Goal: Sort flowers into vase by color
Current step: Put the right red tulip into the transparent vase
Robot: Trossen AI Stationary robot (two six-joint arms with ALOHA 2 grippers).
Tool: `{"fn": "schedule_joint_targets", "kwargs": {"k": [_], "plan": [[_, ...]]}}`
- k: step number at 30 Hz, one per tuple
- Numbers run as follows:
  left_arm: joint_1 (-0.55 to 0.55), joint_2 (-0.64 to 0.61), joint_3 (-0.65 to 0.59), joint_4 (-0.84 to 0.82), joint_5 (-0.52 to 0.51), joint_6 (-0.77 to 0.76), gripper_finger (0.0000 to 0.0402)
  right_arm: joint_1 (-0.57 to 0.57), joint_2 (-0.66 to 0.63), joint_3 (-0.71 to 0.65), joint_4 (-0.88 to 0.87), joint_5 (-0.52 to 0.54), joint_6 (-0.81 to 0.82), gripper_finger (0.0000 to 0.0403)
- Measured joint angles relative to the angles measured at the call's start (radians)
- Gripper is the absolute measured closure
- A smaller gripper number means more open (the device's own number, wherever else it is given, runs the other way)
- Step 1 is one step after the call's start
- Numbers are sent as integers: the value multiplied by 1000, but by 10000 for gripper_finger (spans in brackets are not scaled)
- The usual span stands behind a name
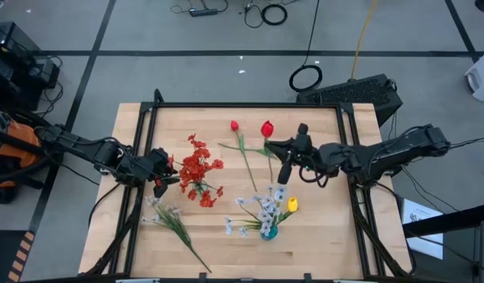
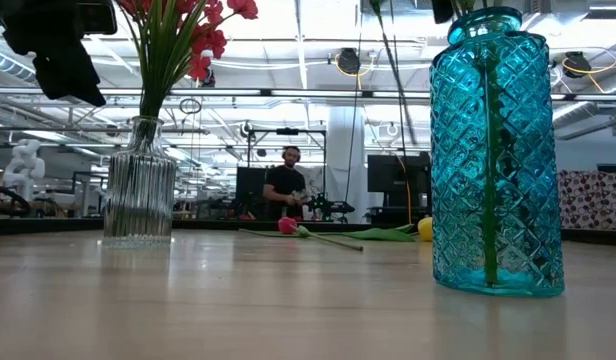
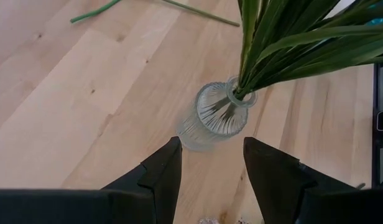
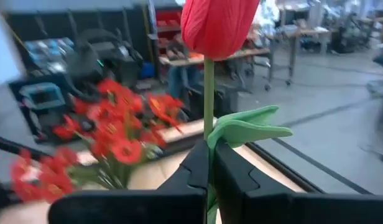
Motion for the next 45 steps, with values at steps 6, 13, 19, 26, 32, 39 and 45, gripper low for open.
{"fn": "schedule_joint_targets", "kwargs": {"k": [6,13,19,26,32,39,45], "plan": [[0,0,0,-1,0,1,224,1,60,0,209,-150,-83,399],[0,0,0,-1,0,1,224,0,123,0,367,-229,-149,399],[0,0,0,1,5,1,224,1,152,0,373,-235,-147,399],[0,-1,0,80,170,6,224,3,163,0,370,-243,-133,399],[0,-1,0,184,205,81,224,3,163,0,370,-261,-120,399],[0,-10,0,316,210,155,224,3,163,0,370,-261,-120,399],[0,-48,22,390,230,166,224,3,163,0,369,-261,-120,399]]}}
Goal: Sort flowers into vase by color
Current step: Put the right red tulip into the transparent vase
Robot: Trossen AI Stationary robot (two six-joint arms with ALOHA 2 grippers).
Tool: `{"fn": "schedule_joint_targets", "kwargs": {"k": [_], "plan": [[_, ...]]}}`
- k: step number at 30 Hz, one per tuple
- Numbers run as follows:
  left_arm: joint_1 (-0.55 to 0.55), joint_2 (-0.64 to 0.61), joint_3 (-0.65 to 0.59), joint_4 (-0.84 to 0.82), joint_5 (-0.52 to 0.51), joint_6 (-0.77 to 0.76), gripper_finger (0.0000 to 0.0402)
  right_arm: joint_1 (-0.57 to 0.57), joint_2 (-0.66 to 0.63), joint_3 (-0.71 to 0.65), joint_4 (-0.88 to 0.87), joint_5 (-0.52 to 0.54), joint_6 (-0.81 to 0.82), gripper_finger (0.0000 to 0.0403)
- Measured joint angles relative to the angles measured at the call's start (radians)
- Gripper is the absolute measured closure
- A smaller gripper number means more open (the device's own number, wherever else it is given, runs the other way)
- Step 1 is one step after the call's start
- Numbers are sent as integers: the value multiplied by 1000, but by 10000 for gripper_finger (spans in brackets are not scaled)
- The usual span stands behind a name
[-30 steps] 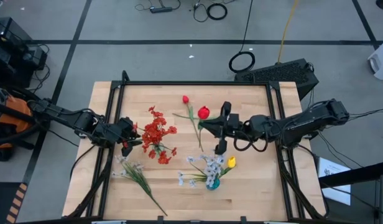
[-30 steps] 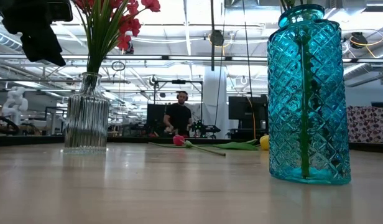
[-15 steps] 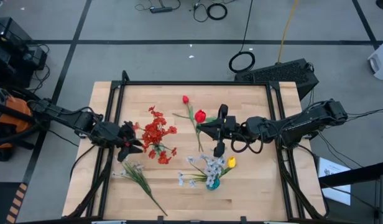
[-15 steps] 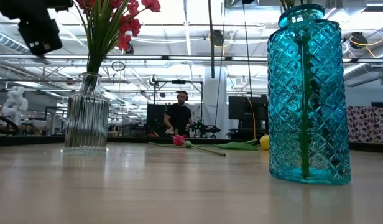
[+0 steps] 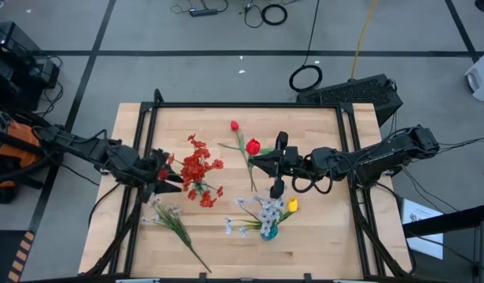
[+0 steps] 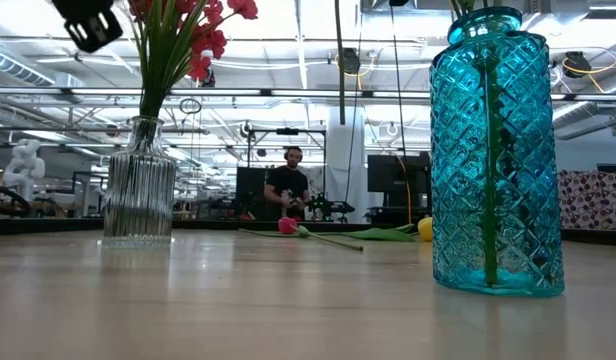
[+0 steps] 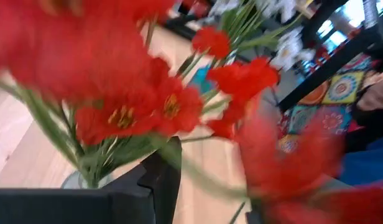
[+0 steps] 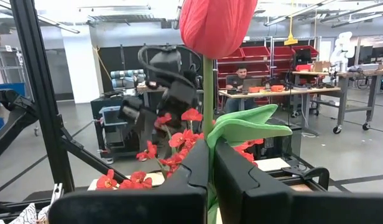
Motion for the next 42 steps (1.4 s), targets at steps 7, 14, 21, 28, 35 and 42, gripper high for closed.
{"fn": "schedule_joint_targets", "kwargs": {"k": [7,14,21,28,35,42], "plan": [[0,-20,89,-2,1,74,224,0,0,0,0,0,0,399],[0,-18,180,51,-31,186,224,0,0,0,0,0,0,399],[0,30,188,254,-107,338,224,-1,0,0,40,0,-17,399],[1,201,188,378,-215,467,224,-9,0,0,129,-1,-61,399],[60,418,309,494,-266,549,224,-21,0,0,136,-50,-61,399],[137,608,457,492,-198,573,224,-21,0,0,141,-50,-61,399]]}}
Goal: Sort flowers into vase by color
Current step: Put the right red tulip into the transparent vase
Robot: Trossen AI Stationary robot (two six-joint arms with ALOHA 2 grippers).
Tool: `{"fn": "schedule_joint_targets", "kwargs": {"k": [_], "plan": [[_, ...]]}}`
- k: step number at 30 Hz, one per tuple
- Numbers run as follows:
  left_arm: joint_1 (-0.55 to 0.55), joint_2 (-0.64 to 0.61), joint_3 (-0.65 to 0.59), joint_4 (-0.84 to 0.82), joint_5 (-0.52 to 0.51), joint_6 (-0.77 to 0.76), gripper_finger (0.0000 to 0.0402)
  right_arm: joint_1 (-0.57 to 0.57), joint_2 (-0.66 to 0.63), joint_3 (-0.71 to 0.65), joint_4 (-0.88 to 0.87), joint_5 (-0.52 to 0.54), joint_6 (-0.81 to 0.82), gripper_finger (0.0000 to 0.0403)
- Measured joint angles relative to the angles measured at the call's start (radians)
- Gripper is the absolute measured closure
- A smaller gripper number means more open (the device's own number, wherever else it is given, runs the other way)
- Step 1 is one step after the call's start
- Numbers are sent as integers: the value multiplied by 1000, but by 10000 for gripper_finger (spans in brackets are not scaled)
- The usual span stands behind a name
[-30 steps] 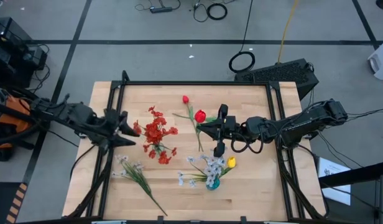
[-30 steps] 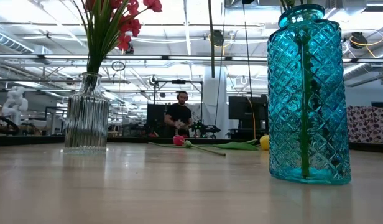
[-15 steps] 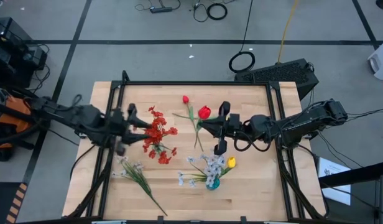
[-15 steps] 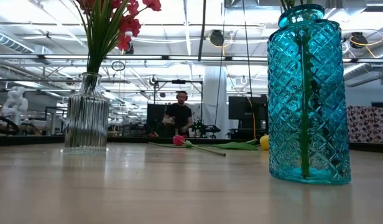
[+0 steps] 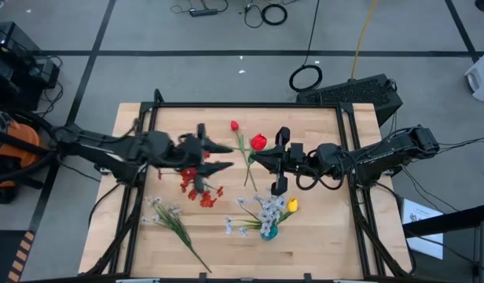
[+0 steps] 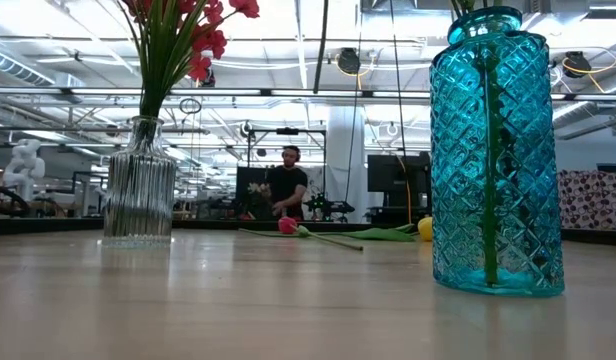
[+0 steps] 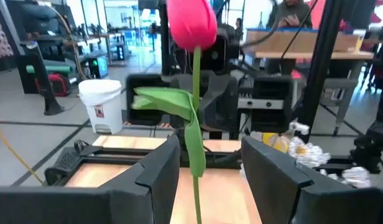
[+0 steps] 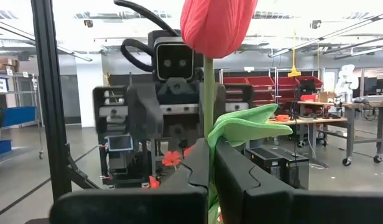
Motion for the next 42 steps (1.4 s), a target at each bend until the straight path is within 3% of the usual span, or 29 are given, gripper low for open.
{"fn": "schedule_joint_targets", "kwargs": {"k": [9,22,37,42], "plan": [[31,139,62,-2,36,-6,224,0,0,0,0,0,-2,399],[61,147,64,10,22,-76,224,0,0,0,-6,-43,-27,399],[83,181,66,42,96,-112,224,-10,0,0,-5,-25,-53,399],[83,184,65,63,102,-112,249,-10,0,0,-6,-25,-52,399]]}}
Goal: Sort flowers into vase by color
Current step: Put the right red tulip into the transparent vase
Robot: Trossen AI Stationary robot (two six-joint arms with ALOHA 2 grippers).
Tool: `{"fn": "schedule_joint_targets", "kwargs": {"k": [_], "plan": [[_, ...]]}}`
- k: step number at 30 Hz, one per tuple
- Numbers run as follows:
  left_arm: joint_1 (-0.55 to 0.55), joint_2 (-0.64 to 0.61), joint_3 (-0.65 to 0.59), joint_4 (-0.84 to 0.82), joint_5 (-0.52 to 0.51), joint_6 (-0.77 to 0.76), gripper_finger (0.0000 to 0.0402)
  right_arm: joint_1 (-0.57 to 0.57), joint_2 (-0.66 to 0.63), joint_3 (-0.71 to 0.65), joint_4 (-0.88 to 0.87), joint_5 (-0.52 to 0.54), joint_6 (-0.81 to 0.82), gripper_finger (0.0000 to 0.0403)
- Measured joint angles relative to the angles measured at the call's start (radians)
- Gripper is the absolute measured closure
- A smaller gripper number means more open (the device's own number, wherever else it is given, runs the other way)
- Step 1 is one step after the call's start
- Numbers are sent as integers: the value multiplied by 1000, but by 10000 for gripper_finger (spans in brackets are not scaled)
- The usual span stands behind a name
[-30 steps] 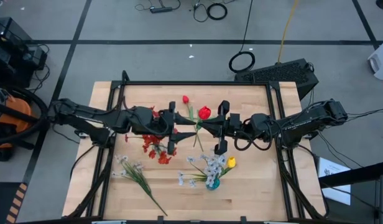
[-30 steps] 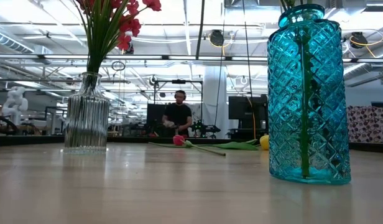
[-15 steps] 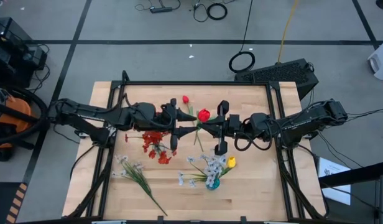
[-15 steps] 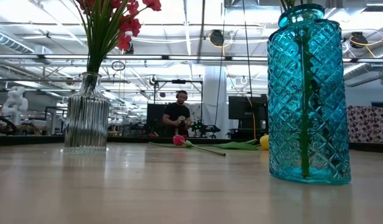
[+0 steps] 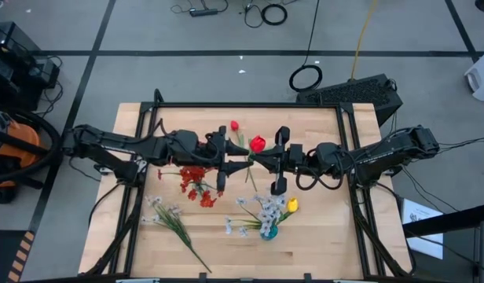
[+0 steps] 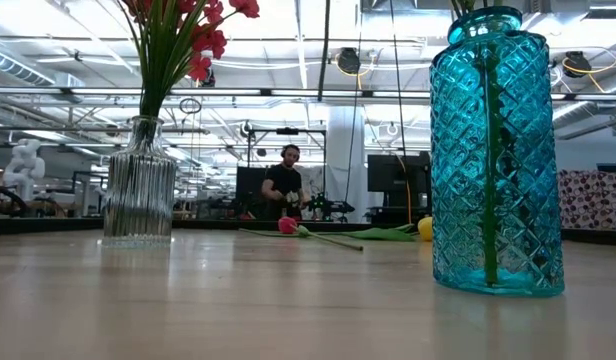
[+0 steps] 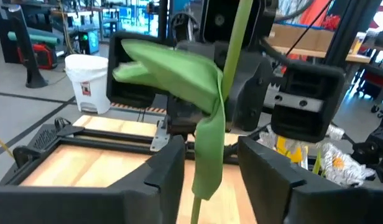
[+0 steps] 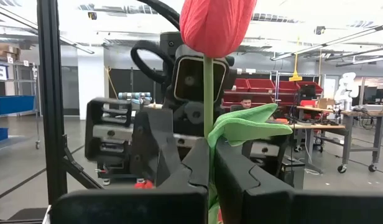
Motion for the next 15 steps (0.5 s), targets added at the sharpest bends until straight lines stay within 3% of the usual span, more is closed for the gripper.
{"fn": "schedule_joint_targets", "kwargs": {"k": [11,15], "plan": [[0,2,0,-4,21,10,377,0,0,0,-8,0,1,399],[1,2,0,-4,26,9,393,0,0,0,-8,0,18,399]]}}
